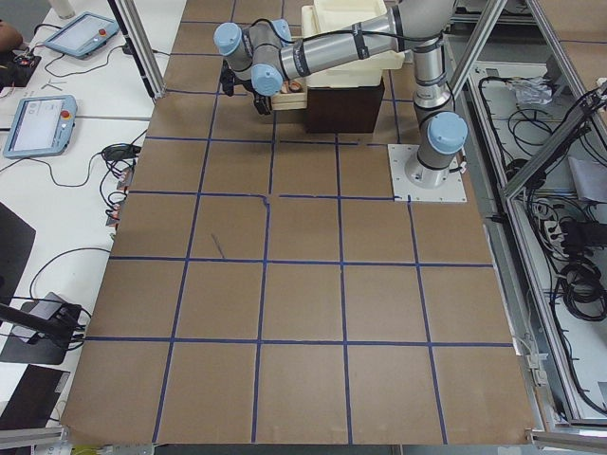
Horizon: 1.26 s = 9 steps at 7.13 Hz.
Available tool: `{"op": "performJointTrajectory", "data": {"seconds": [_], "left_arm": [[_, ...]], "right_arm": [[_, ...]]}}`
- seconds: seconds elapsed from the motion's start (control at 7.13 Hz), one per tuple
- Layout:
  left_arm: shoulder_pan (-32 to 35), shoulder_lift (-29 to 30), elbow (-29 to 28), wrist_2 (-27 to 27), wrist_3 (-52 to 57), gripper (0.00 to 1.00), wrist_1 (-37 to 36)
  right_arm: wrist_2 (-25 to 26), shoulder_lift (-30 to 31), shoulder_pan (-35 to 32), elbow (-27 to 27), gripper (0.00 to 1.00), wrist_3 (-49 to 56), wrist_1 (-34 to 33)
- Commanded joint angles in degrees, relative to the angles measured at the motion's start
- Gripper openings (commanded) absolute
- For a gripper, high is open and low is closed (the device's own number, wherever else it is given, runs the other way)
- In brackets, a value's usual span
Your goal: Put scissors in drawer and close it
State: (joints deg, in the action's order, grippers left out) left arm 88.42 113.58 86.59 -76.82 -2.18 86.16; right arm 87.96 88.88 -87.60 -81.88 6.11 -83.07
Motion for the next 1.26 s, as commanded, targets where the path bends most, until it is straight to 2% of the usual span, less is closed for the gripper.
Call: {"op": "performJointTrajectory", "data": {"seconds": [0.0, 0.14, 1.12], "left_arm": [[0.0, -0.72, -0.02, 0.0, -0.11, 1.0, 3.03], [0.0, -1.43, -0.11, 0.0, -0.19, 1.0, 4.18], [0.0, -1.87, -0.02, 0.09, -4.13, 1.0, 9.1]], "right_arm": [[0.37, 0.41, 1.72, -0.47, 1.0, 1.36, 0.37], [-0.5, 2.07, 1.64, -0.56, 1.0, 2.32, -0.24], [0.54, 2.79, 1.28, -2.58, 1.0, 1.36, -0.16]]}}
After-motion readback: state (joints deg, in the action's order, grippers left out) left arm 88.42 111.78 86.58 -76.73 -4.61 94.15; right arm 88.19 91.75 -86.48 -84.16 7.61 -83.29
